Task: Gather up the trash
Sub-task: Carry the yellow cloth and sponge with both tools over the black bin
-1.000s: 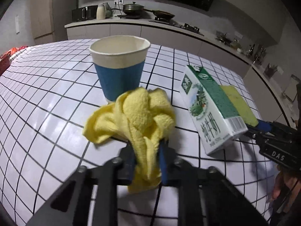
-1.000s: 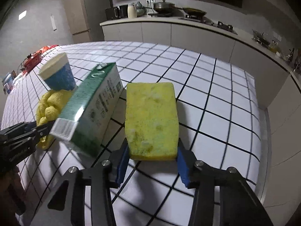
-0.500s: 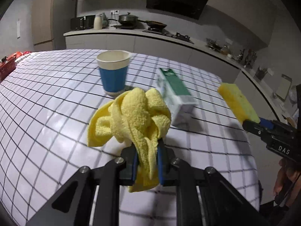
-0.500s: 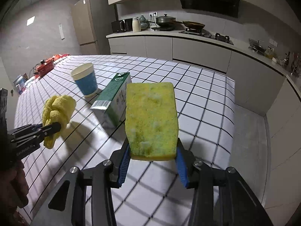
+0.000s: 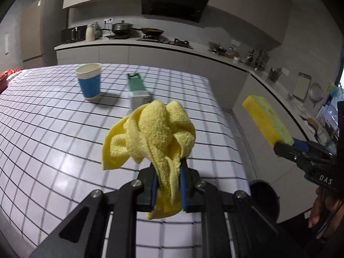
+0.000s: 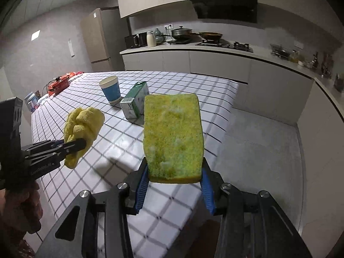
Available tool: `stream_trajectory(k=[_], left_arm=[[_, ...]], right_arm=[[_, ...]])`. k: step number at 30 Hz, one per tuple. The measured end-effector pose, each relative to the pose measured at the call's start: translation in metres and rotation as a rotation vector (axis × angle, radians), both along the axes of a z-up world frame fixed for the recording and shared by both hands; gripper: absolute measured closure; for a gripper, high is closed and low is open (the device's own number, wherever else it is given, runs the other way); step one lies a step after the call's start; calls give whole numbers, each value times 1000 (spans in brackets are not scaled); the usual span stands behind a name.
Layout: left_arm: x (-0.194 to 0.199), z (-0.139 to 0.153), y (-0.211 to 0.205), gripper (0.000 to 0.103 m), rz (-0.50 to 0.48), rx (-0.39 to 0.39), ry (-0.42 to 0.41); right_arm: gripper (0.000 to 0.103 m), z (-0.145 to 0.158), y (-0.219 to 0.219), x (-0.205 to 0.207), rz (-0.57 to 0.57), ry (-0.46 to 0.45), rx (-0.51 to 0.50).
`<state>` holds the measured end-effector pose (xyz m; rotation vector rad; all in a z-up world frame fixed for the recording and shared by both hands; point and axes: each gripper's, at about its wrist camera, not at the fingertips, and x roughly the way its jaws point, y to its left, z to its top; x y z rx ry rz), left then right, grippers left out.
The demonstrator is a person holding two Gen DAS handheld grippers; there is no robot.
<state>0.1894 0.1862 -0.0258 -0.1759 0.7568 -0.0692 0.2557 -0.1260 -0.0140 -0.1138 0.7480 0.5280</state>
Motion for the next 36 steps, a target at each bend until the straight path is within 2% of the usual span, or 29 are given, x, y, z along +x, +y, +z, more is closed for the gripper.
stream_trajectory(k=[6,20,29,36], left_arm=[[-15,2,-35,85,-50,-1,-5],[-31,5,-114,85,-204,11,-12],[-40,-5,-177,85,-316,5,9],[-46,-27,-231,85,-393,11,54]], right_arm=[[57,5,-50,-35,-59,-12,-10],[57,3,-137,-80,-171,-18,-18],[56,-3,-203,-102,-246,-5,-44],[56,-17,-248,-118,-276,25,-65]])
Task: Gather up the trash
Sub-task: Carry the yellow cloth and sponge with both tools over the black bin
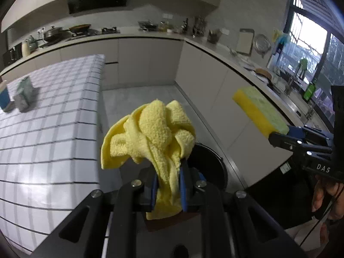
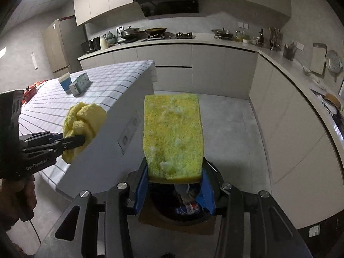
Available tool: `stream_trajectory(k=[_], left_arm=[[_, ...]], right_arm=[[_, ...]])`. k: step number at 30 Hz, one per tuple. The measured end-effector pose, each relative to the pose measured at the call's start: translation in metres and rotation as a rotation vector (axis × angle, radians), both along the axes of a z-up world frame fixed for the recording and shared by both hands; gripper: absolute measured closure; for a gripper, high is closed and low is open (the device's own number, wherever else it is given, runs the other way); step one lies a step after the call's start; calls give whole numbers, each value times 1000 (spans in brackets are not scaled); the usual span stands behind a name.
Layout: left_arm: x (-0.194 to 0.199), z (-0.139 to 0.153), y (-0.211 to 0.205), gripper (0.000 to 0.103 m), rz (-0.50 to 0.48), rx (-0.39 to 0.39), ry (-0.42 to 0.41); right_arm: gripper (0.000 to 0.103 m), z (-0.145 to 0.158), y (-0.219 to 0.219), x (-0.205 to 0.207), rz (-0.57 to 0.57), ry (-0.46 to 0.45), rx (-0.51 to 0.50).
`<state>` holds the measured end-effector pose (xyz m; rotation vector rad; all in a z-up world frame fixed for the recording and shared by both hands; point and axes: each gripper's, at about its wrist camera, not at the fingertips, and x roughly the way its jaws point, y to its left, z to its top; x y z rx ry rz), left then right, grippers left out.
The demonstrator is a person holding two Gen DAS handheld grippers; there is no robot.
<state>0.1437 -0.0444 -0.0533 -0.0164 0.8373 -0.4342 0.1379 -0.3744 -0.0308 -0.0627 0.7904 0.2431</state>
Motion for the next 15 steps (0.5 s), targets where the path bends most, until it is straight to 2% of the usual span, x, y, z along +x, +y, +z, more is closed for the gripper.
stream_trajectory(k=[4,9,15], left_arm=[[-2,-14,-21,85,-24,13,21],[-2,-41,-41,85,-14,36,77],[-3,-67,-63,85,-36,69,126]], right_arm=[[56,-18,-21,-5,5,22,-18],[56,-56,-49,-5,0,90,-25],[56,-84,-61,-3,50,138,-30]])
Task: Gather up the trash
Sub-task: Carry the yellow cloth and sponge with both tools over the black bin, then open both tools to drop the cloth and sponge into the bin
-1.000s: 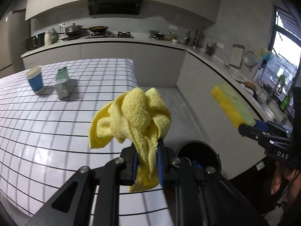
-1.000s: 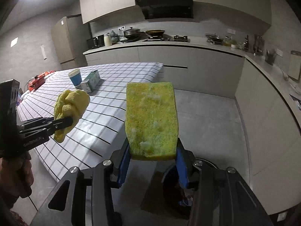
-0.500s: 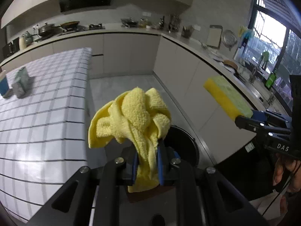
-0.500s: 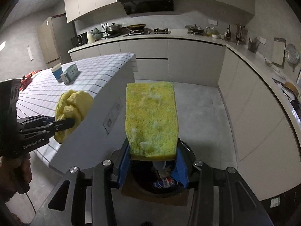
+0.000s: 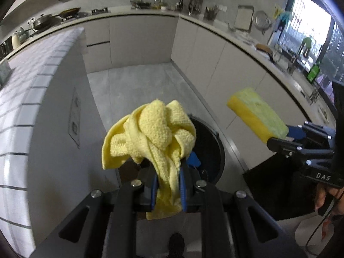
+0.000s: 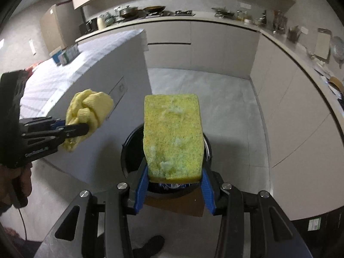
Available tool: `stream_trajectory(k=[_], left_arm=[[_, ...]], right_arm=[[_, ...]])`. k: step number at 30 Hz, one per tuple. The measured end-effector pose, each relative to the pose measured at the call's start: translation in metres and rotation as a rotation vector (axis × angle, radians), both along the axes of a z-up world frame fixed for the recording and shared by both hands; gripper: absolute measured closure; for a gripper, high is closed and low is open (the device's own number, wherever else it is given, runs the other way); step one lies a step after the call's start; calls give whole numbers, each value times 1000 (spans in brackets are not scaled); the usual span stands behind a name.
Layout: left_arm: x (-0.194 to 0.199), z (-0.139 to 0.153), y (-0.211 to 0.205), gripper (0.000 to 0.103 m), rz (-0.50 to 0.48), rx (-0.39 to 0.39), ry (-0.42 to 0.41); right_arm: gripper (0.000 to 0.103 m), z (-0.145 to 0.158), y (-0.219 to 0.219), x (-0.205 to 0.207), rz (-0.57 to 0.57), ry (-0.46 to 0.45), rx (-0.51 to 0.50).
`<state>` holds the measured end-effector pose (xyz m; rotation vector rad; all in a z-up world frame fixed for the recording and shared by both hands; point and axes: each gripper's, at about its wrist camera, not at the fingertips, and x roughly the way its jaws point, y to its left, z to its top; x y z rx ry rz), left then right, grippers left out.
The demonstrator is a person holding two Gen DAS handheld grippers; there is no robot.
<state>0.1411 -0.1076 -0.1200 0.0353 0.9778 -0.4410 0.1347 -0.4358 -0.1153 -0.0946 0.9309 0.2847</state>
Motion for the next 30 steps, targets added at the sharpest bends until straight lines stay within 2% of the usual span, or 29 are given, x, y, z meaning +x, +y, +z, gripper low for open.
stream_trajectory(k=[14,17,18,19,20,21,22,25,30], left_arm=[[28,-70,-35,85,-21,98,149],[38,-87,-41,83,-14,109,185],[40,-91,-42,67,-6,94,196],[43,-96,-40,49,14,93,209],[45,-99,-40,17,36,110,213],[46,-99,-37,10,71,126,196],[45,-98,-34,10,98,123,182],[43,-94,-27,6,139,132,184],[37,-92,-31,4,168,160,166]], right_arm=[[56,-79,5,43,222,135,-67],[53,-95,10,56,271,157,-74],[50,-99,11,61,287,163,-76],[43,-105,11,66,299,174,-80],[21,-112,11,71,307,176,-111],[6,-117,9,75,293,162,-149],[0,-119,3,79,267,149,-158],[0,-116,-16,86,188,138,-148],[0,-113,-27,89,127,124,-143]])
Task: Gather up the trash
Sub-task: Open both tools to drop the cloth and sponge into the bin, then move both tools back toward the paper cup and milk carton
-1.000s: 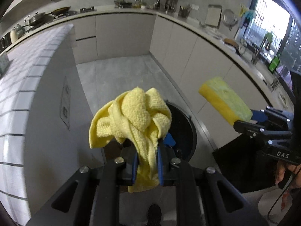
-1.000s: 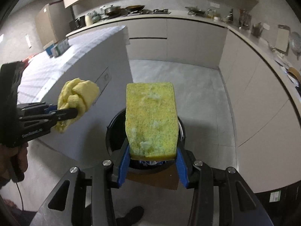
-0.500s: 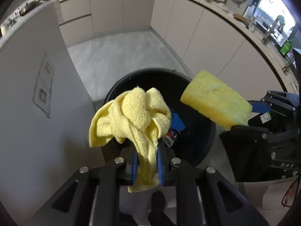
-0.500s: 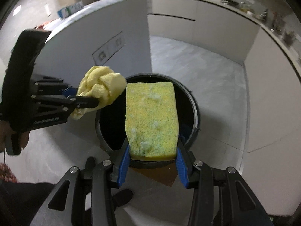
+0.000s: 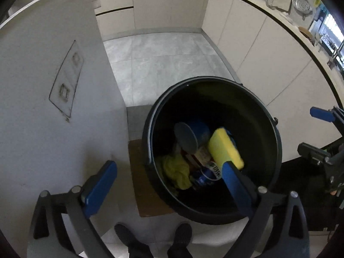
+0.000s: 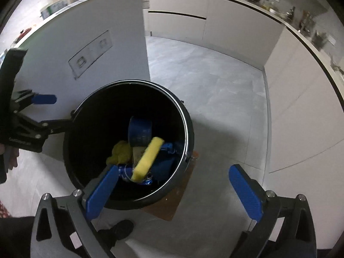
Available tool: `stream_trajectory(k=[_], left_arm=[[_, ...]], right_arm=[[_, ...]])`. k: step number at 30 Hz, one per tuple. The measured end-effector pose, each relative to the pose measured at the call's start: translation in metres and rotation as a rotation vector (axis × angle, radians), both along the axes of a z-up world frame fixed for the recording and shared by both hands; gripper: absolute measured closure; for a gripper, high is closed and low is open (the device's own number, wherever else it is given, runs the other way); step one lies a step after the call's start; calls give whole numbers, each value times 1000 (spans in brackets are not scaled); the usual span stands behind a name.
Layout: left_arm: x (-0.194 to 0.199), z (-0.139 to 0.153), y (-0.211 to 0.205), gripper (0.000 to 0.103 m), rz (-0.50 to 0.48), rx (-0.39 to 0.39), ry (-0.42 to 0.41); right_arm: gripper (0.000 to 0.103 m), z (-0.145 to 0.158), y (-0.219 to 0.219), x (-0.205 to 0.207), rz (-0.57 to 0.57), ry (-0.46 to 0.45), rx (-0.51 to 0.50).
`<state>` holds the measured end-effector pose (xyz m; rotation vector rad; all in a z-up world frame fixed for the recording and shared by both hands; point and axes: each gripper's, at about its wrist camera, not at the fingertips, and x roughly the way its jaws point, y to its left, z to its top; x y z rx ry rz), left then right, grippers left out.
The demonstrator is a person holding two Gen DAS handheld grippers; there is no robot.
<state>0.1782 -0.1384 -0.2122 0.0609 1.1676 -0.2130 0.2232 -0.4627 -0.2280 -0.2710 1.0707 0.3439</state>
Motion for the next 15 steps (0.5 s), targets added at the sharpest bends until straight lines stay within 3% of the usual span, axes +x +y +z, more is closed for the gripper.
stream_trajectory(k=[9,15], left_arm=[[5,-2,-4,4,-10,-4,5],[-2,17,-3,4,-8,-27,-31]], right_arm=[[0,-1,0,0,-16,11,16],[0,13,1,-6,-44,-9,22]])
